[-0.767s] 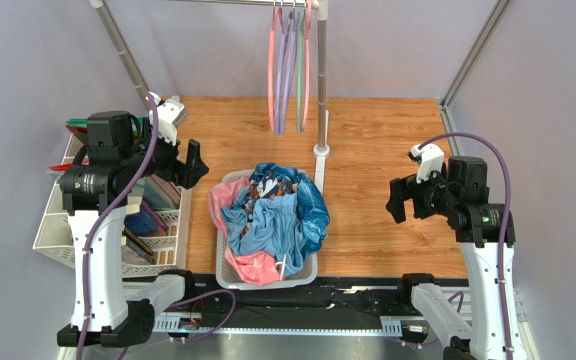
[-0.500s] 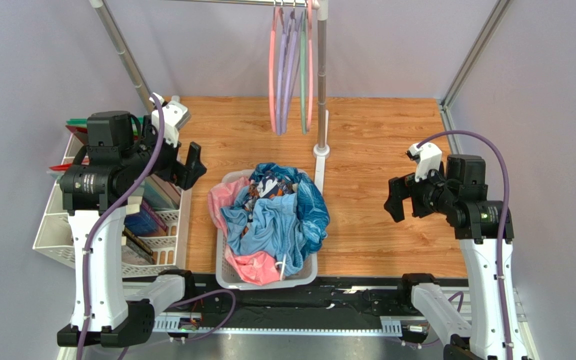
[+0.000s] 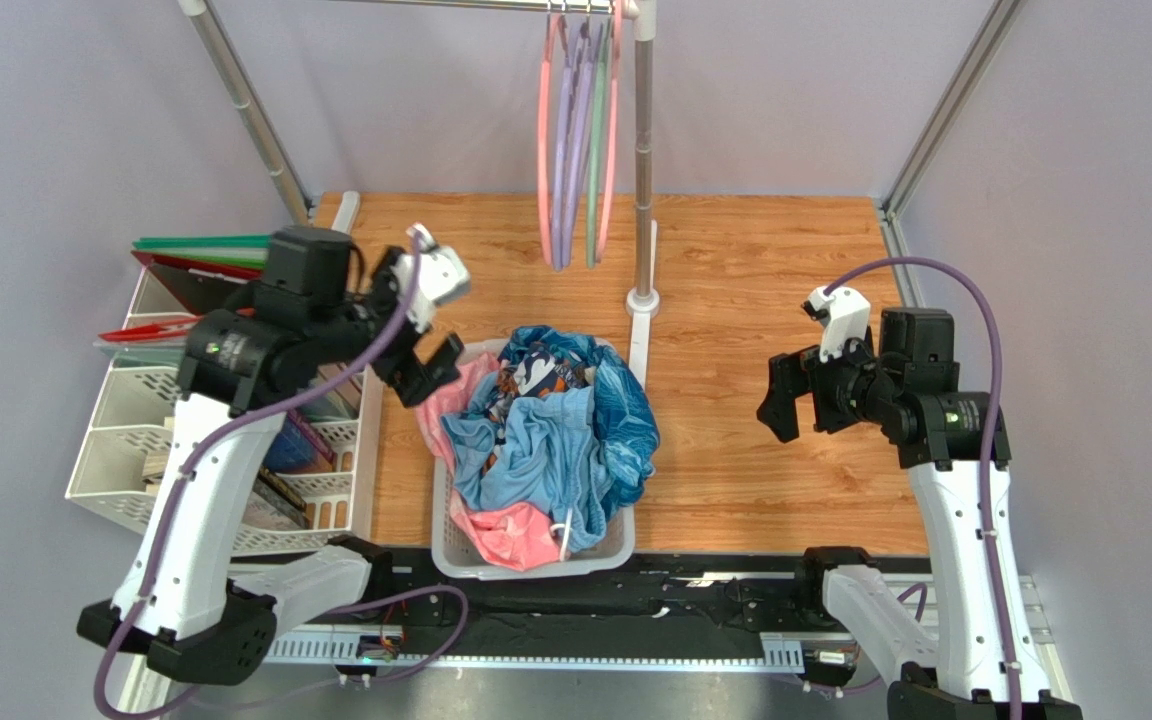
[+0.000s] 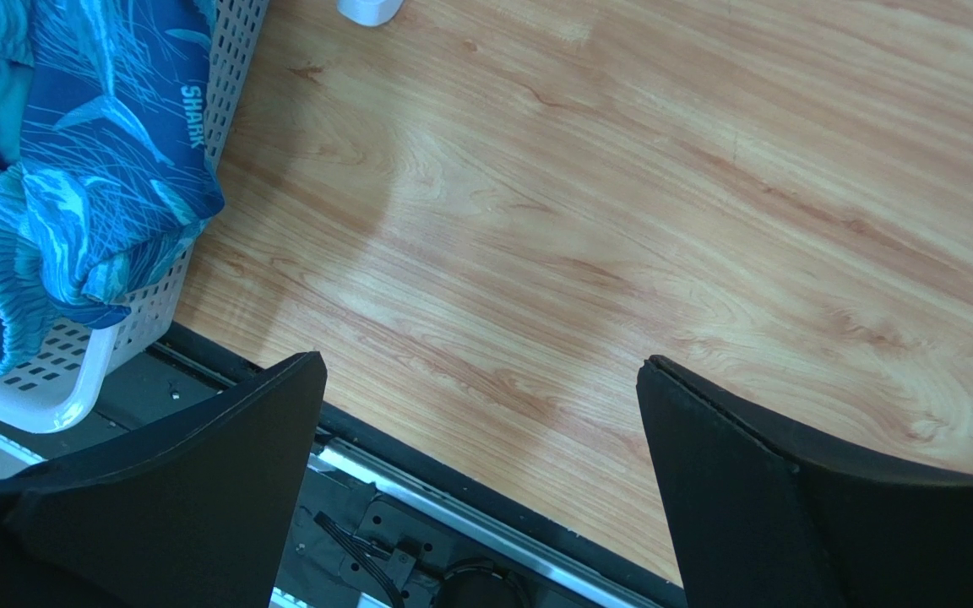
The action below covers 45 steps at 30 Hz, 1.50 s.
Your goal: Place the shorts on the hanger
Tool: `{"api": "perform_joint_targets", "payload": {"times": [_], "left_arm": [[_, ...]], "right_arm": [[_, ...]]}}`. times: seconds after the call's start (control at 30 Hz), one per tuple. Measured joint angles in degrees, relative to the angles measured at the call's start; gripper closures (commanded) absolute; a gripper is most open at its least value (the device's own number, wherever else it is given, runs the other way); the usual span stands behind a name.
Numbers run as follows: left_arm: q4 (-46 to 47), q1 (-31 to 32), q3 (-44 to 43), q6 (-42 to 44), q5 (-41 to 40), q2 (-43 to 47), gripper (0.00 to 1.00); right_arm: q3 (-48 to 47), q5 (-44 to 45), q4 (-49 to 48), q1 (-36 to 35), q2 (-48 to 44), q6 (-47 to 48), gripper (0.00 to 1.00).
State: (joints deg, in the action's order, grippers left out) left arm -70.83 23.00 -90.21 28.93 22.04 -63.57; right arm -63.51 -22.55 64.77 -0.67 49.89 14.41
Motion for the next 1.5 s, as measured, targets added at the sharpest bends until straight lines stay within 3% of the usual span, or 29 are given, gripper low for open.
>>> {"api": "perform_joint_targets", "payload": {"times": [0.13, 0.4, 0.77, 0.8, 0.97, 1.07, 1.33, 1.5], "left_arm": [[1.8, 13.4, 6.1, 2.7, -1.1, -1.1, 0.13], [10.3, 26.5, 11.5, 6.0, 1.2, -3.8, 0.21], [20.9, 27.6, 13.8, 12.2, 1.9, -12.9, 0.24], [21.4, 27.6, 14.3, 12.7, 1.7, -13.2, 0.28], [23.8, 27.6, 17.8, 15.6, -0.4, -13.4, 0.63], [23.5, 27.6, 19.3, 16.9, -1.8, -12.3, 1.00], [18.2, 27.6, 20.7, 15.3, -4.6, 2.4, 1.00], [14.4, 27.6, 12.0, 10.6, -5.4, 8.6, 1.00]], "right_arm": [[2.1, -0.1, -0.7, 0.0, 0.3, -1.3, 0.00], [2.4, 0.0, -1.7, 0.0, 0.2, -2.1, 0.00], [2.4, 0.5, -1.8, 0.0, 0.3, -2.2, 0.00], [2.4, 0.6, -1.8, 0.0, 0.3, -2.2, 0.00], [2.4, 1.0, -1.8, 0.0, 0.5, -2.2, 0.00], [2.4, 1.0, -1.6, 0.0, 0.9, -1.8, 0.00], [0.9, -2.3, -1.7, 0.0, 3.0, 0.0, 0.00], [-0.6, -5.6, -1.7, 0.0, 5.6, 0.5, 0.00]]}}
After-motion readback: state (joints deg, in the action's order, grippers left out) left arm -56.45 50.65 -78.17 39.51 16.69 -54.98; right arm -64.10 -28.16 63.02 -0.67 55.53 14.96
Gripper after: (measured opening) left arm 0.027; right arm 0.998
